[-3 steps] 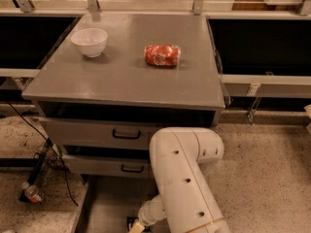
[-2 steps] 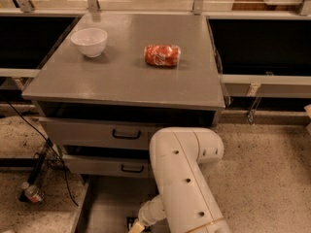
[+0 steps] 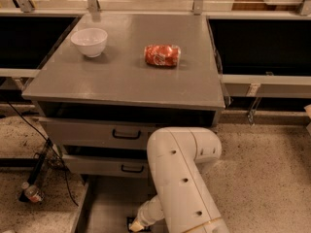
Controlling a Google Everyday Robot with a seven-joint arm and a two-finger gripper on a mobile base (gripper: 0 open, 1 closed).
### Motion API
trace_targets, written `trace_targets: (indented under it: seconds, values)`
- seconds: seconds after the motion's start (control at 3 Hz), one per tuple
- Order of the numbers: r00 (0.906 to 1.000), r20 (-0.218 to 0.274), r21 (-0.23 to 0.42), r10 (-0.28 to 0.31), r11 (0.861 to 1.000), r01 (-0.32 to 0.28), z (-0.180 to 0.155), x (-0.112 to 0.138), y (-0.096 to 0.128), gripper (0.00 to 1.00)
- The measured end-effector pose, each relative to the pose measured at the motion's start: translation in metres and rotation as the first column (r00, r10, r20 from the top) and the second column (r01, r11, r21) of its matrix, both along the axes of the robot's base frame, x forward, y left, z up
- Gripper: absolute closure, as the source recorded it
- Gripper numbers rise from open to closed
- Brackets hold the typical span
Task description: Pick rxbar chocolate from bottom drawer and place on counter
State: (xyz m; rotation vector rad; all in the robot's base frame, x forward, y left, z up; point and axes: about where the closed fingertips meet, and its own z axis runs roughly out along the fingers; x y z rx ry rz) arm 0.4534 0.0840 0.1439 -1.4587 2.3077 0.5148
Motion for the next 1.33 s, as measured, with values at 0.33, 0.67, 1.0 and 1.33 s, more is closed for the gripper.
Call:
trace_targets:
  seconds: [0.33, 0.67, 1.0, 1.33]
  values:
    - [1.0000, 0.000, 0.000, 0.000, 1.000, 0.000, 0.000, 0.000, 0.000, 0.43]
    - [0.9999, -0.010, 0.001, 0.007, 1.000, -0.007, -0.003, -0.004, -0.001, 0.27]
    - [0.9998, -0.014, 0.004, 0.012, 1.000, -0.011, -0.006, -0.007, -0.001, 0.29]
    - [0.9982, -0.051, 0.019, 0.032, 0.999, -0.031, -0.031, -0.017, 0.004, 0.31]
